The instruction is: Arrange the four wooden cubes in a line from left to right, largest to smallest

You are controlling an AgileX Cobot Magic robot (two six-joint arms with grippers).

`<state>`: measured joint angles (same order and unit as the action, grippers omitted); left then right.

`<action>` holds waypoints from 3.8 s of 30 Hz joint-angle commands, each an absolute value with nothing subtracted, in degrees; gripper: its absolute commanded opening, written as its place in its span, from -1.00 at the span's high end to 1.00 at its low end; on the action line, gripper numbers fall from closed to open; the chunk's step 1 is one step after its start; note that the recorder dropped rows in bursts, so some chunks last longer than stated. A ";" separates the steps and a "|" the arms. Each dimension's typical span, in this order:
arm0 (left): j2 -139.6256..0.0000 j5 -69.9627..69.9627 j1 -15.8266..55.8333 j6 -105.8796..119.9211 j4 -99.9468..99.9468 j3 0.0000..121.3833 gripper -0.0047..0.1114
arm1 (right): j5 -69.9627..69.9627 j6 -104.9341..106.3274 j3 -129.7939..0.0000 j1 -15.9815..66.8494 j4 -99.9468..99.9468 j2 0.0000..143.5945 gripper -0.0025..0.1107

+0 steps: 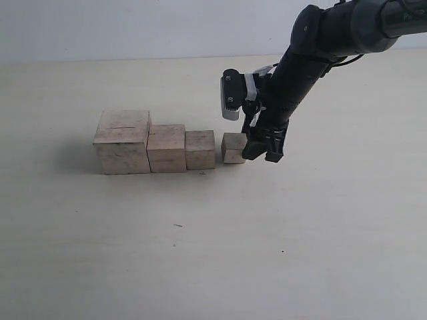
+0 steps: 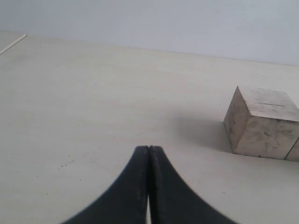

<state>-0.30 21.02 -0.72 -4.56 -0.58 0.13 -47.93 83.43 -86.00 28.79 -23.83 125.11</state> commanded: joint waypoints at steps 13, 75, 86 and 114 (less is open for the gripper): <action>0.00 20.32 -0.38 -4.77 -0.53 0.00 0.92 | -47.69 83.33 -86.42 28.97 -27.01 126.74 0.96; 0.00 20.32 -0.38 -4.77 -0.53 0.00 0.92 | -40.13 62.33 -86.42 28.97 -14.55 125.10 -0.27; 0.00 20.32 -0.38 -4.77 -0.53 0.00 0.92 | -38.82 62.97 -86.42 28.97 -20.11 125.38 -0.27; 0.00 20.32 -0.38 -4.77 -0.53 0.00 0.92 | -40.82 59.93 -86.42 29.67 -18.27 125.38 -0.26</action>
